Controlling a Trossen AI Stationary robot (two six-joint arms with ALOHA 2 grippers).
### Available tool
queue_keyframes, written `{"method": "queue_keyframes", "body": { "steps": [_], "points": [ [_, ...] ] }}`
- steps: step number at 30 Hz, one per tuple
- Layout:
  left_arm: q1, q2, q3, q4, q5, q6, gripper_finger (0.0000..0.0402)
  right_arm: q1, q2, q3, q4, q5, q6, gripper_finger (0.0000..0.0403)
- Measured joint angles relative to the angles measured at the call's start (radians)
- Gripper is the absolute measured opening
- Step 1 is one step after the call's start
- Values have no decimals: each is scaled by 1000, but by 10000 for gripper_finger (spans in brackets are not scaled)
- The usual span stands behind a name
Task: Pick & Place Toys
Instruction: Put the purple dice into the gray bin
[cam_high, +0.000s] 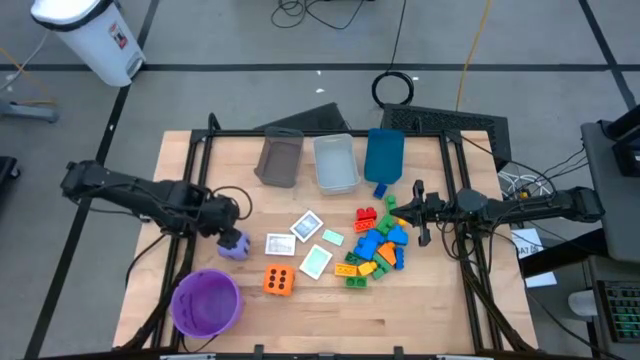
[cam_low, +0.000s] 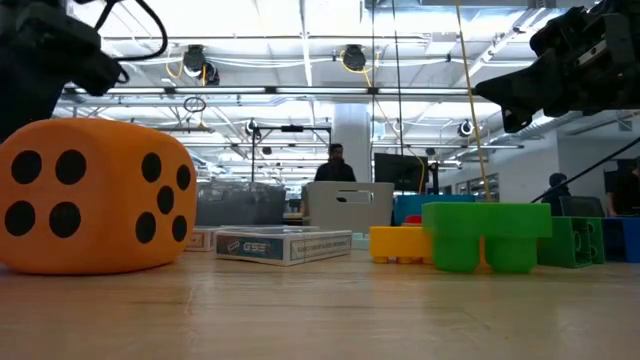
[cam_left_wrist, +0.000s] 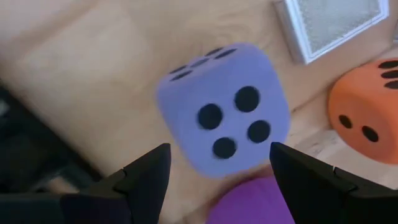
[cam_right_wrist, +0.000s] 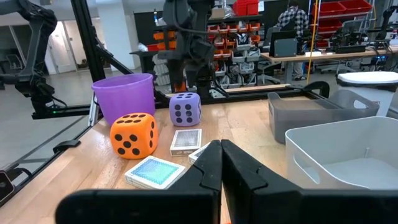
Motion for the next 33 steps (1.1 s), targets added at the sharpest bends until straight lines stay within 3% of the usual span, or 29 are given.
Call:
{"method": "queue_keyframes", "body": {
  "steps": [8, 13, 23, 27, 33],
  "points": [
    [-26, -4, -106, 169, -21, -25, 283, 0, 0, 0, -1, 0, 0, 0],
    [-29, -9, -114, 230, -131, -34, 283, 0, 0, 0, 4, 0, 0, 0],
    [22, -8, -120, 581, -163, 267, 282, 0, 0, 0, 5, 0, 0, 0],
    [73, -8, -119, 594, -167, 361, 282, 0, 0, 0, 17, 0, 0, 0],
    [105, -15, -118, 465, -29, 442, 282, 0, -1, 0, 108, 0, 42, 0]
  ]
}}
